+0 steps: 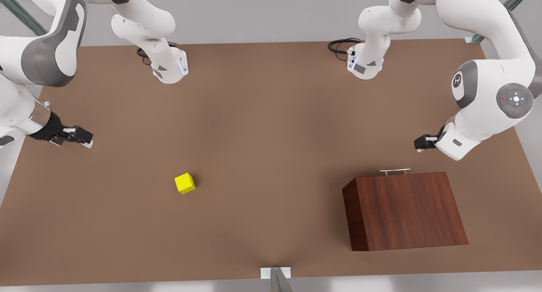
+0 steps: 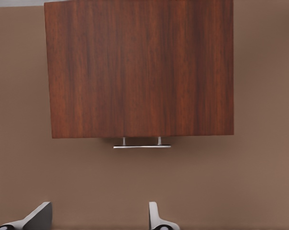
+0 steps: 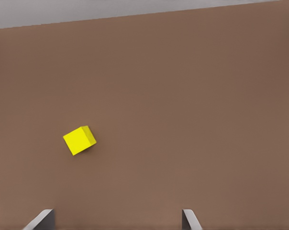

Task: Open the drawer with left arm, place the square in the middle with right arm, and place the square in the drawer with left arm

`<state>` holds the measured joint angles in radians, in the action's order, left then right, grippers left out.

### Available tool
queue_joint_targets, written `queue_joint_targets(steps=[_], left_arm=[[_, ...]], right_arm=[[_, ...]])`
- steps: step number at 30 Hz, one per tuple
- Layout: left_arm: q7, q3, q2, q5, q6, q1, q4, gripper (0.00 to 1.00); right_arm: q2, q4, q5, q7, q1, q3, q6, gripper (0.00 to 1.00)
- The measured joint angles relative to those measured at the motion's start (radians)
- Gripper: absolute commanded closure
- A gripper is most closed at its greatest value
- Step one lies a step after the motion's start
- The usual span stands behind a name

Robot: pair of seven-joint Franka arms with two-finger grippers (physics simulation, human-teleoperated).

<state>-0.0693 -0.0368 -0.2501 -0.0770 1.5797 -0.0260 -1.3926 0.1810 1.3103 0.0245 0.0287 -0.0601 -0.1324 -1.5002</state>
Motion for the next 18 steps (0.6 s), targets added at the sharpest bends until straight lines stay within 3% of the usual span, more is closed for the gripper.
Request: queue_joint_targets(steps=[2, 6, 8, 12, 14, 18], left_arm=[[-0.108, 0.0, 0.028, -0.003, 0.035, 0.0, -0.065, 0.0], [-0.665, -0.003, 0.178, 0.001, 0.336, 0.0, -0.386, 0.0], [-0.894, -0.001, 0.252, 0.022, 0.512, -0.002, -0.552, 0.0], [-1.109, -0.006, 0.312, 0.05, 0.838, 0.0, -0.786, 0.0], [-1.167, -0.007, 0.33, 0.056, 0.966, -0.004, -0.894, 0.0], [-1.279, -0.008, 0.337, 0.061, 1.058, -0.002, -0.975, 0.0]], right_arm=[[-0.003, -0.002, 0.001, -0.012, -0.013, 0.001, 0.002, 0.0], [0.076, 0.033, 0.003, -0.116, -0.039, 0.011, -0.025, 0.0], [0.065, 0.16, 0.003, -0.12, -0.116, 0.012, -0.131, 0.0], [0.08, 0.382, 0.024, -0.245, -0.093, 0.027, -0.411, 0.0], [0.085, 0.503, 0.023, -0.248, -0.099, 0.076, -0.595, 0.0], [0.133, 0.627, 0.023, -0.302, -0.101, 0.118, -0.802, 0.0]])
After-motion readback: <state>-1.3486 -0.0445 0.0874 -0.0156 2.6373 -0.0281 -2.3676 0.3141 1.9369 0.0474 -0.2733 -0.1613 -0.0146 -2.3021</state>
